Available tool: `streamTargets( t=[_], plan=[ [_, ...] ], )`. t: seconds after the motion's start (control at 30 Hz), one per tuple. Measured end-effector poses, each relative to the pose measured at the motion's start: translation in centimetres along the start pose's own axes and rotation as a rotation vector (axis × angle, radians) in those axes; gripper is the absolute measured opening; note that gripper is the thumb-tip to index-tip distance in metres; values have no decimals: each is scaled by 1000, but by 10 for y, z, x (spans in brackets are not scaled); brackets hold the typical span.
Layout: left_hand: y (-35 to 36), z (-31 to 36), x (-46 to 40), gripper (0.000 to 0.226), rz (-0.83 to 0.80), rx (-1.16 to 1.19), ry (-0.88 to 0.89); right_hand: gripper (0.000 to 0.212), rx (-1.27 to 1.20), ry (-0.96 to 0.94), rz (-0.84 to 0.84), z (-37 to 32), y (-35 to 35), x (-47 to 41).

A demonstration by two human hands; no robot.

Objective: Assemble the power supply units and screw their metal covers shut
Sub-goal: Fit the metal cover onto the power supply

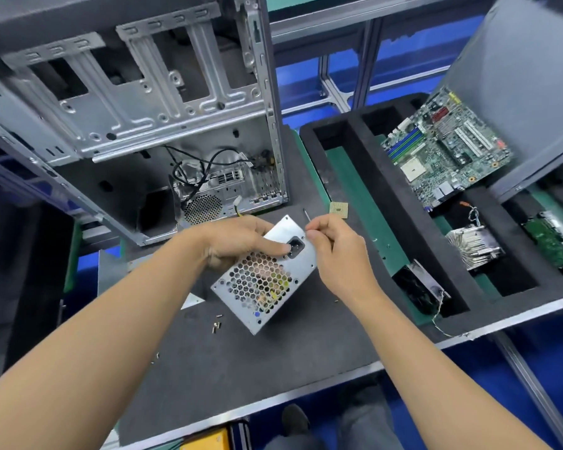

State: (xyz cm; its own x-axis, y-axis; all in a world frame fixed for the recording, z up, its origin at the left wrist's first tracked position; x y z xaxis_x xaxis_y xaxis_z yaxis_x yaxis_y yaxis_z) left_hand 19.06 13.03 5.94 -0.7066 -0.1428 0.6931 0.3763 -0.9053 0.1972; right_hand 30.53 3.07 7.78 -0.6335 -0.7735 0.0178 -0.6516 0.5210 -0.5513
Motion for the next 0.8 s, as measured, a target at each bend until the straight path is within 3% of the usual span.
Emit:
streamTargets(
  t=[0.17, 0.3, 0.43, 0.8],
  plan=[
    [-5, -7, -5, 14, 48, 194, 34, 12, 9, 4, -63, 3, 2, -9],
    [-10, -10, -4, 10, 77, 288, 19, 21, 17, -82, -3, -6, -5, -11],
    [-11, -12, -5, 10, 80, 369, 13, 16, 99, -152, 6, -16, -4, -15],
    [-22, -12, -8, 29, 93, 369, 76, 10, 492, -358, -158, -59, 8, -31]
  ],
)
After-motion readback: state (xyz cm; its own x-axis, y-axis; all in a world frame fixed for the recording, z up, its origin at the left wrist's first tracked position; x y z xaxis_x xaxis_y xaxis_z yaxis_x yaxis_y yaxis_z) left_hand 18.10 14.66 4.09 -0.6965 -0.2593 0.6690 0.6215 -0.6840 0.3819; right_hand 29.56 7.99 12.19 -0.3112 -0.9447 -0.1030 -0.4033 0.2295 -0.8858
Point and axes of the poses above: each hand's wrist, its own x-axis away from the middle knuckle, its own y-axis out of the palm, z = x × y, the point moved 9 cm from there along -x, towards the middle knuckle, and after that the axes turned 15 degrees about x, right-handed, at the moved point
